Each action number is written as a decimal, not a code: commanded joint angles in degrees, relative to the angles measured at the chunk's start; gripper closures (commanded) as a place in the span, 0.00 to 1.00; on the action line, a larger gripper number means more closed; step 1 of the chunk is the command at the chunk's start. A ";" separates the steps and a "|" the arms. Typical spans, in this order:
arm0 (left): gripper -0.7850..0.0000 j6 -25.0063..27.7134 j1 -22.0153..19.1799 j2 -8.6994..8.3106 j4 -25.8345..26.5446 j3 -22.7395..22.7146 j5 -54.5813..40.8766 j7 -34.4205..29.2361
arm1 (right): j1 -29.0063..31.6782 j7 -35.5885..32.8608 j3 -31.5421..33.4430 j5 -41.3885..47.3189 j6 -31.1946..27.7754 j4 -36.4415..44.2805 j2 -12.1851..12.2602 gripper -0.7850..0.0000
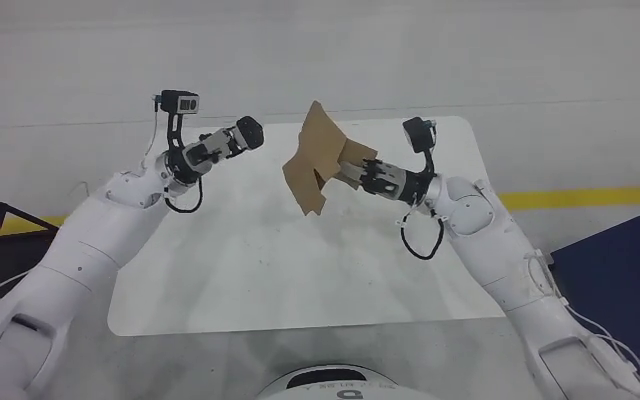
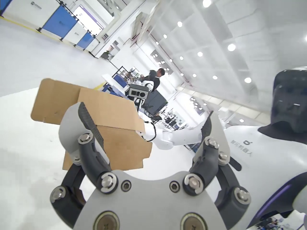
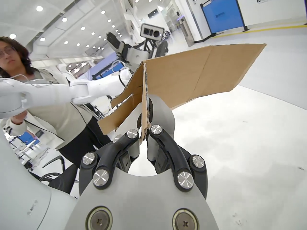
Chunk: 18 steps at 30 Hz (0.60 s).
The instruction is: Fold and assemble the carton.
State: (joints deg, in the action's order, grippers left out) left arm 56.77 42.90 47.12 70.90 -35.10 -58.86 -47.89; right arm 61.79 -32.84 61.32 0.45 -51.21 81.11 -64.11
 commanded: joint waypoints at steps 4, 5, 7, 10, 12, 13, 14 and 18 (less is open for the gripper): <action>0.00 -4.38 2.34 1.24 3.21 -0.95 -8.99 -4.02 | -0.66 -3.03 -1.28 3.81 -2.05 -0.42 0.01 1.00; 0.00 -5.84 2.47 1.51 2.27 -1.24 -9.11 -5.48 | -0.78 -3.55 -1.41 4.17 -2.33 -0.51 0.04 1.00; 0.00 -7.81 2.60 2.18 0.69 -1.93 -9.35 -7.45 | -0.96 -4.23 -1.51 4.47 -2.55 -0.60 0.10 1.00; 0.00 -10.65 2.82 3.27 -0.71 -2.88 -9.55 -10.29 | -0.78 -4.39 -1.38 4.93 -3.00 -0.32 0.19 1.00; 0.00 -12.57 2.85 4.00 -1.83 -3.37 -9.31 -12.21 | -0.51 -4.30 -1.08 5.17 -3.33 -0.10 0.30 1.00; 0.00 -13.15 3.00 4.41 -2.13 -3.64 -9.63 -12.79 | -0.37 -4.30 -0.94 5.28 -3.49 0.04 0.36 1.00; 0.00 -13.65 3.15 4.83 -2.38 -3.94 -9.95 -13.29 | -0.25 -4.37 -0.82 5.32 -3.54 0.16 0.42 1.00; 0.00 -16.04 3.64 6.53 -3.82 -4.58 -9.52 -15.68 | 0.31 -4.45 -0.44 5.48 -3.87 0.87 0.62 1.00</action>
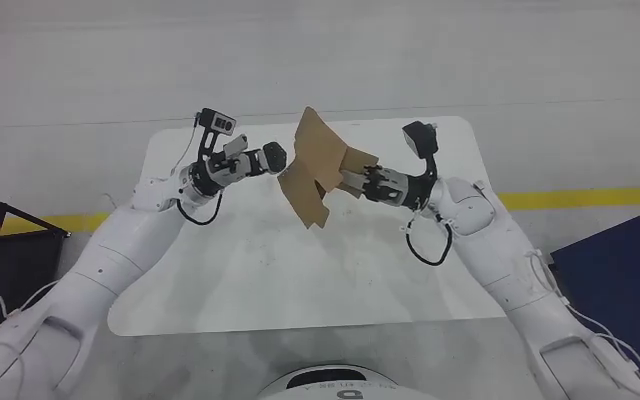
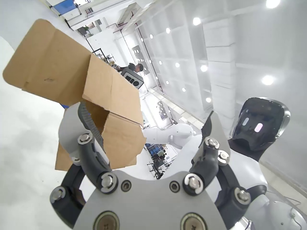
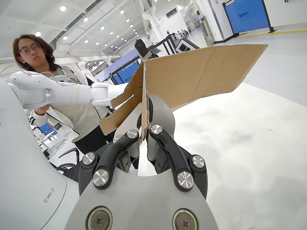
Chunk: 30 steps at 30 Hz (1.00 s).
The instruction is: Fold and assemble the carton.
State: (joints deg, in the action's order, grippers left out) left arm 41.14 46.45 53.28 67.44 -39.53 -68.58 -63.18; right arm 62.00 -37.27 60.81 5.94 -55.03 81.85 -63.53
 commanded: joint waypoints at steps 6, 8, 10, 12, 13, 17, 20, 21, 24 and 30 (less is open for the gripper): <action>0.00 -1.87 -0.03 2.62 -1.66 -1.44 3.44 -1.84 | 0.79 -0.01 0.24 0.04 -0.24 1.16 0.23 1.00; 0.00 -2.61 0.00 3.30 -1.65 -1.93 4.04 -2.59 | 0.99 0.09 0.25 0.04 -0.26 1.54 0.27 1.00; 0.00 -3.20 0.21 3.99 -1.26 -2.51 4.16 -3.17 | 1.21 0.23 0.21 -0.09 -0.34 1.90 0.30 1.00; 0.00 -3.77 0.51 4.62 -0.97 -3.38 3.79 -3.75 | 1.40 0.32 0.13 -0.16 -0.34 2.18 0.32 1.00; 0.00 -3.98 0.70 4.91 -0.81 -3.98 3.39 -3.96 | 1.47 0.34 0.11 -0.26 -0.32 2.24 0.34 1.00; 0.00 -3.92 2.47 6.01 0.76 -8.01 -0.68 -3.90 | 1.81 0.25 -0.02 -0.39 -0.04 2.19 0.42 1.00; 0.00 -4.87 4.19 6.68 1.74 -11.70 -2.00 -4.85 | 1.92 0.02 -0.07 -0.67 0.35 1.75 0.50 1.00; 0.00 -5.58 4.63 6.88 2.15 -12.70 -1.47 -5.57 | 1.92 -0.01 -0.07 -0.96 0.60 1.56 0.51 1.00; 0.00 -8.25 5.77 7.58 3.96 -15.42 -0.66 -8.23 | 1.90 -0.09 -0.15 -1.95 1.33 0.99 0.55 1.00; 0.00 -15.80 7.73 9.31 7.11 -20.19 0.17 -15.79 | 1.82 0.06 -0.27 -2.36 2.31 0.38 0.59 1.00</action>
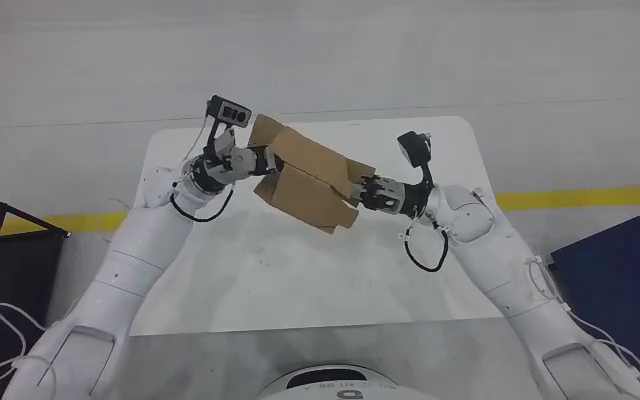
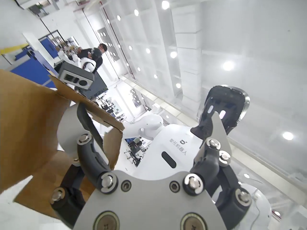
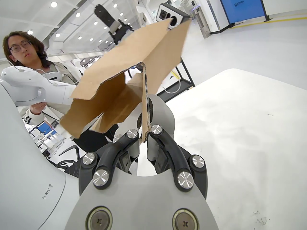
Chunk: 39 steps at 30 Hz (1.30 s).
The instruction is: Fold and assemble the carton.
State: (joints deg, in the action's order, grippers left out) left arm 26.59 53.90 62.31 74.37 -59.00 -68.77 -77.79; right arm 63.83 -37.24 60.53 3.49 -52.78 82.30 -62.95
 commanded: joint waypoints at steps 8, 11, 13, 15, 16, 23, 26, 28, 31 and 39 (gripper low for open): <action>0.00 -6.66 1.38 2.23 1.20 -5.87 9.53 -6.59 | -0.20 -0.60 -0.41 1.62 1.03 -0.58 0.06 1.00; 0.00 -7.53 1.06 2.39 1.69 -6.63 16.02 -7.47 | -0.34 -1.13 -0.64 2.29 1.37 -0.70 0.08 1.00; 0.00 -7.57 0.74 2.37 2.12 -6.53 20.15 -7.50 | -0.46 -1.38 -0.71 2.64 1.48 -0.74 0.10 1.00; 0.00 -7.42 0.58 2.42 3.01 -6.34 21.61 -7.35 | -0.55 -1.56 -0.78 2.89 1.69 -0.78 0.11 1.00; 0.00 -7.50 0.54 2.45 3.49 -6.21 21.90 -7.44 | -0.58 -1.62 -0.81 3.02 1.83 -0.82 0.11 1.00; 0.00 -7.78 0.82 2.39 5.29 -6.93 23.18 -7.72 | -0.66 -1.62 -0.91 5.25 2.91 -1.66 0.08 1.00; 0.00 -7.86 0.74 2.09 6.16 -6.89 25.49 -7.80 | -0.70 -1.56 -0.74 6.31 3.37 -2.07 0.09 1.00; 0.03 -7.84 0.35 1.61 6.14 -6.42 30.10 -7.78 | -0.71 -1.34 -0.59 6.98 3.68 -2.25 0.08 1.00; 0.17 -6.20 0.08 1.04 6.39 -5.55 31.89 -6.14 | -0.72 -1.18 -0.45 7.72 4.07 -2.39 0.06 1.00; 0.73 -2.35 -1.15 -0.75 5.75 -3.19 35.30 -2.28 | -1.04 -1.29 -0.44 5.89 5.00 -1.77 -0.01 1.00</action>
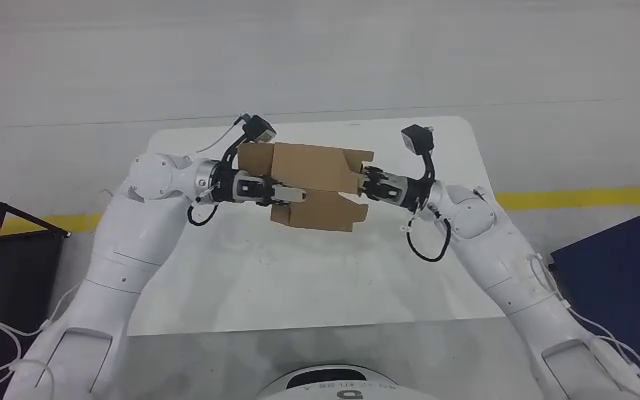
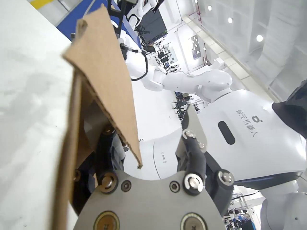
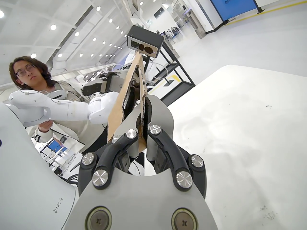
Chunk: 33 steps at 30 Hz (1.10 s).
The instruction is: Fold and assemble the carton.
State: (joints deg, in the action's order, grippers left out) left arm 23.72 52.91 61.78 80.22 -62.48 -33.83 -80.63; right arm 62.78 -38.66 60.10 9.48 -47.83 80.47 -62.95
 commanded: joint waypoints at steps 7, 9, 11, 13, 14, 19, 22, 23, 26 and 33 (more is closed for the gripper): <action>1.00 4.86 -1.30 -2.14 -0.31 1.73 2.50 4.89 | 0.11 0.51 0.02 -0.61 0.43 0.25 -0.10 1.00; 1.00 6.72 -1.49 -2.65 -0.35 1.93 2.50 6.75 | 0.11 0.50 0.04 -1.04 0.81 0.36 -0.11 1.00; 1.00 8.97 -1.66 -3.13 -1.00 1.88 2.39 9.01 | 0.05 0.33 0.06 -2.29 1.37 0.51 -0.09 1.00; 1.00 11.04 -1.84 -3.56 -2.22 1.80 2.37 11.08 | 0.09 0.35 -0.03 -3.36 1.72 0.89 -0.11 1.00; 1.00 11.82 -1.99 -3.76 -2.93 1.81 2.58 11.87 | 0.12 0.39 -0.07 -3.79 1.68 1.11 -0.11 1.00; 1.00 14.67 -2.42 -4.45 -5.64 2.22 2.08 14.72 | 0.38 0.07 -0.23 -5.59 0.08 1.97 -0.09 0.99; 1.00 15.29 -2.54 -4.70 -6.58 2.78 1.31 15.34 | 0.54 -0.26 -0.35 -5.79 -0.61 2.21 -0.06 0.69; 1.00 15.51 -2.51 -4.75 -6.92 2.94 0.68 15.57 | 0.56 -0.34 -0.37 -5.74 -0.70 2.20 -0.05 0.62; 1.00 15.44 -2.58 -4.79 -7.49 3.56 -1.52 15.50 | 0.59 -0.40 -0.47 -5.19 -1.01 2.13 -0.05 0.55; 1.00 15.38 -2.86 -4.74 -8.41 4.50 -5.90 15.44 | 0.43 -0.34 -0.58 -2.53 -2.17 1.28 -0.09 0.54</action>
State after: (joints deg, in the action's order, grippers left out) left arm 39.17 50.09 57.01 71.96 -58.06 -39.06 -65.12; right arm 63.30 -38.89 59.50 6.78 -49.93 81.88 -63.04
